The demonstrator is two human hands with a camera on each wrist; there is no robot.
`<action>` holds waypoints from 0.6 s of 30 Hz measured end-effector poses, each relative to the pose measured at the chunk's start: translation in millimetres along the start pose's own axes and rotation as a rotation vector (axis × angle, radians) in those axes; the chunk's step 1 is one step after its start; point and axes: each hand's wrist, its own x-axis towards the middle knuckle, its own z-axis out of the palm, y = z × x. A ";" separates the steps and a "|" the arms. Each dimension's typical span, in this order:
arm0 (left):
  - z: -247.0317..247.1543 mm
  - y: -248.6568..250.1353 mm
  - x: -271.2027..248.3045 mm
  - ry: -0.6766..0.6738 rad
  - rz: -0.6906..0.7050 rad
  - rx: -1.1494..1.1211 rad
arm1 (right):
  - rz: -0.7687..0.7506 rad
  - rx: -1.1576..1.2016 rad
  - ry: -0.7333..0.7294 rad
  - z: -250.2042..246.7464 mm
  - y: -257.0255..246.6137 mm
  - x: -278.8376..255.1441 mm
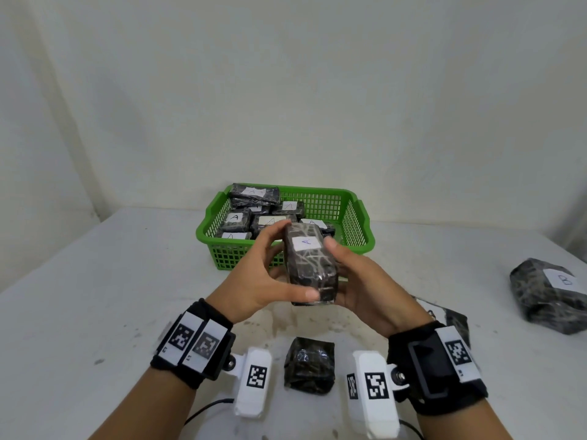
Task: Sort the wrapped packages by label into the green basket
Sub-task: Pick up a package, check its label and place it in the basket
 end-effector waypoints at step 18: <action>3.1 3.5 0.4 0.122 0.210 0.058 | 0.037 -0.125 0.010 2.3 -2.7 -2.5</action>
